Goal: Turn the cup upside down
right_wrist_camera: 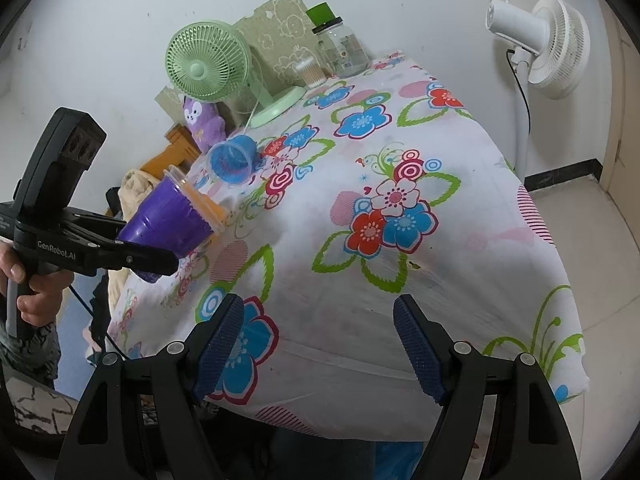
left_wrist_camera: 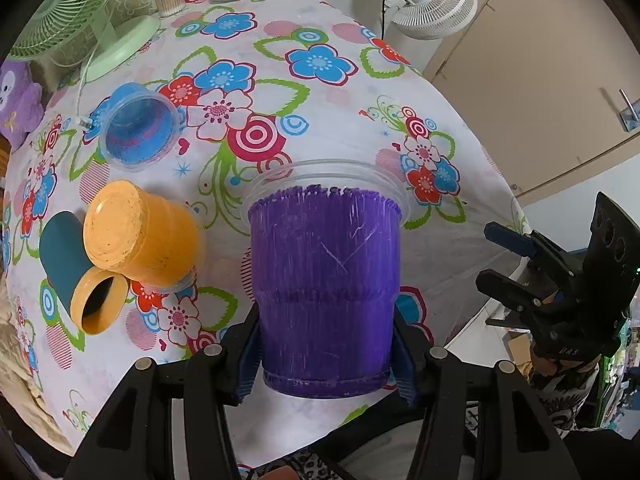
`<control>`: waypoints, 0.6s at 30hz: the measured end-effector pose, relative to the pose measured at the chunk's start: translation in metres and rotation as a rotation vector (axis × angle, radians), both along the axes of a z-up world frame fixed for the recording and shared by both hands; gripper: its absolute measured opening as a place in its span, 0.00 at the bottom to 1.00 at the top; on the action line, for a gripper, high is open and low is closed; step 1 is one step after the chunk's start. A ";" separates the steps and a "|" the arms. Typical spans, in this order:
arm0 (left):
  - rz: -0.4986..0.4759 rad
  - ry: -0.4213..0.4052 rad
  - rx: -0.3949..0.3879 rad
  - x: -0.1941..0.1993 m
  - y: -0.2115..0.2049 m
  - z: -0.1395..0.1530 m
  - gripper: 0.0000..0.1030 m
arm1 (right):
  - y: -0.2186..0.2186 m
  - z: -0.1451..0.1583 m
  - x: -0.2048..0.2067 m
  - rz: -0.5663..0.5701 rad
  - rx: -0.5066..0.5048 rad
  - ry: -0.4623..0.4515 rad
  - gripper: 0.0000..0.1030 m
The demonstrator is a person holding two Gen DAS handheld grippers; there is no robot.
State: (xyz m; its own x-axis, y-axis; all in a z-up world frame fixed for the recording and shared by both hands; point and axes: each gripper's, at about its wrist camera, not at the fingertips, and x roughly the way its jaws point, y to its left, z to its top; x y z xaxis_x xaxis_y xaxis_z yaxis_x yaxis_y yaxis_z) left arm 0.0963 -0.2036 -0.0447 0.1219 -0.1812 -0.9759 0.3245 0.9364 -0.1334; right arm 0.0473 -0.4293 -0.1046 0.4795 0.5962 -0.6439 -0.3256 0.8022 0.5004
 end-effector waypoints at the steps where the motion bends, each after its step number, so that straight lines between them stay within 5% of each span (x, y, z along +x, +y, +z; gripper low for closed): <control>1: 0.000 0.000 0.000 0.000 0.000 0.000 0.56 | 0.000 0.000 0.000 0.000 -0.001 0.000 0.77; 18: 0.001 -0.039 0.004 -0.012 0.005 -0.002 0.74 | 0.003 0.000 0.000 -0.003 -0.012 0.002 0.77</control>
State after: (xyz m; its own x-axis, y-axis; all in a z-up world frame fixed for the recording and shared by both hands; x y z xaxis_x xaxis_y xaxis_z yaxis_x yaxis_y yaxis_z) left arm 0.0838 -0.1988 -0.0472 0.1601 -0.1773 -0.9711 0.3280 0.9374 -0.1171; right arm 0.0472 -0.4267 -0.1050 0.4796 0.5872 -0.6520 -0.3221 0.8090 0.4917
